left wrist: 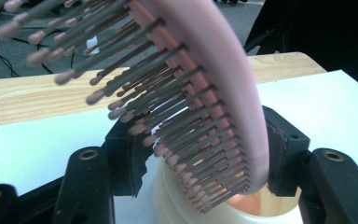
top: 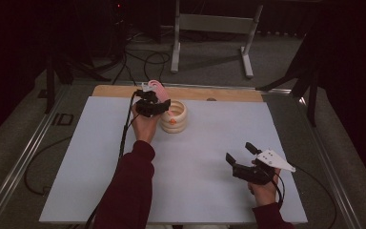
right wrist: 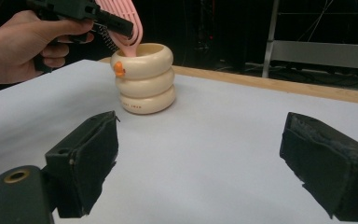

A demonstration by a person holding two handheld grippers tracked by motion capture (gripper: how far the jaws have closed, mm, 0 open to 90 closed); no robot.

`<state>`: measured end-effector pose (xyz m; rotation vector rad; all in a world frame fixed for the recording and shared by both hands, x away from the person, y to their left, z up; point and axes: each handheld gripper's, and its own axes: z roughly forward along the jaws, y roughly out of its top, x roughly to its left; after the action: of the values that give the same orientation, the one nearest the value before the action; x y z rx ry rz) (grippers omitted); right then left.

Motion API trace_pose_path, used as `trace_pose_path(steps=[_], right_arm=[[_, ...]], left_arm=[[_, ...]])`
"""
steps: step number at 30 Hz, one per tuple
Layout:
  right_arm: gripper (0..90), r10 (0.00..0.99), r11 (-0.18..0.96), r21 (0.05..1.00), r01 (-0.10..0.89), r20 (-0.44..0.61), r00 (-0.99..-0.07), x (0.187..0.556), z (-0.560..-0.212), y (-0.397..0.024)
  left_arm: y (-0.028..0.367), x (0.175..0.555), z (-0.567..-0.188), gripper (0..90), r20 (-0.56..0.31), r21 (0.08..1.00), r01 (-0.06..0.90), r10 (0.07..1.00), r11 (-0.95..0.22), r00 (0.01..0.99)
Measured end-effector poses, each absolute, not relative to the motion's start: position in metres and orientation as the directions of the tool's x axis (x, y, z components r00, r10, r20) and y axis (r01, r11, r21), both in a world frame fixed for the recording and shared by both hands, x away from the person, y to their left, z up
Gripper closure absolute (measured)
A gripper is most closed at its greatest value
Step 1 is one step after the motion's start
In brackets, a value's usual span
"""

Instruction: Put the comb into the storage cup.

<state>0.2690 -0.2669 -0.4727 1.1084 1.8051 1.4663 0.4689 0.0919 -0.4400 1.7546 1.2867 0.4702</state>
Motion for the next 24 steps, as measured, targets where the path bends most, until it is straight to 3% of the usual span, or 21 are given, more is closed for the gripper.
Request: trace_pose_path(steps=[11, 24], right_arm=[[11.3, 0.861, 0.064, 0.965, 0.255, 0.076, -0.503, 0.2691, -0.4732, -0.2666], [11.3, 0.861, 0.066, 0.964, 0.258, 0.075, -0.504, 0.2693, -0.4738, -0.2667]], left_arm=[[0.0973, 0.467, -0.4408, 33.2, -0.168, 0.821, 0.566, 0.916, -0.074, 0.364], [0.1009, 0.4631, -0.4403, 15.1, -0.135, 0.819, 0.567, 0.928, -0.093, 0.347]])
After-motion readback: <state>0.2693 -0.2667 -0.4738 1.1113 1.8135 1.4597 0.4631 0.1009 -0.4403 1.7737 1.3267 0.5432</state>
